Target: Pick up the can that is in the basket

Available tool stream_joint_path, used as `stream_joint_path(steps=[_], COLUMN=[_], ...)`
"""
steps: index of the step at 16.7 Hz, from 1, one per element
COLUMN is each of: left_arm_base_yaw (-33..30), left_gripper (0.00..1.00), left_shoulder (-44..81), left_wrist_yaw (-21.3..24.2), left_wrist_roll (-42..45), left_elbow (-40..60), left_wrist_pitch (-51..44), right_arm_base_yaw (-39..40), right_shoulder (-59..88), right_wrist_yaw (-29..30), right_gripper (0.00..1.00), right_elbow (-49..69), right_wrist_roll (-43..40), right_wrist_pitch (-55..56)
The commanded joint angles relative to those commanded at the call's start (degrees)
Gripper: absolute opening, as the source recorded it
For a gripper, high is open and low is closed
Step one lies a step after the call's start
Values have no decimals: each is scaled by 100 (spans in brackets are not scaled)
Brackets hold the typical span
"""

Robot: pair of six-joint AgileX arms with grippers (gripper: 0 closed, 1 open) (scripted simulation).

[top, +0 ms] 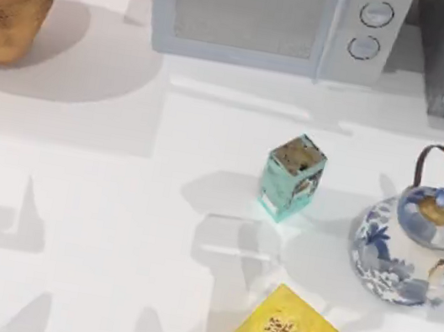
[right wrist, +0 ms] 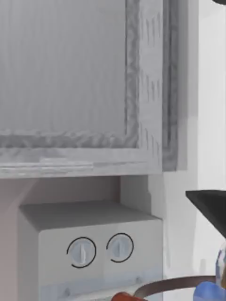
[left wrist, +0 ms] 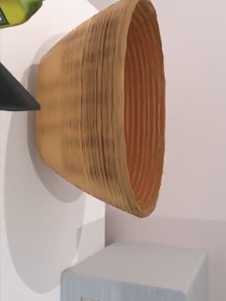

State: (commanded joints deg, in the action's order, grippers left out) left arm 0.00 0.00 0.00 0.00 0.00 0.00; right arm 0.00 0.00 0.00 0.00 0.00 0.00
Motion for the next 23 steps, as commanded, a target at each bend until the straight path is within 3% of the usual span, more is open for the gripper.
stream_joint_path(steps=[5,9,14,23], left_arm_base_yaw=[5,52,189,550], left_gripper=[100,100,100,100], left_shoulder=[306,1457,3778,9024], left_wrist_yaw=[29,109,229,460], left_wrist_roll=[3,28,123,483], left_elbow=[321,1479,3741,8812], left_wrist_pitch=[-123,-611,-1646,-4084], right_arm_base_yaw=[0,0,0,0], right_shoulder=[0,0,0,0], right_wrist_yaw=[0,0,0,0], right_gripper=[100,100,100,100], right_elbow=[0,0,0,0], right_wrist_roll=[0,0,0,0], right_wrist_pitch=[0,0,0,0])
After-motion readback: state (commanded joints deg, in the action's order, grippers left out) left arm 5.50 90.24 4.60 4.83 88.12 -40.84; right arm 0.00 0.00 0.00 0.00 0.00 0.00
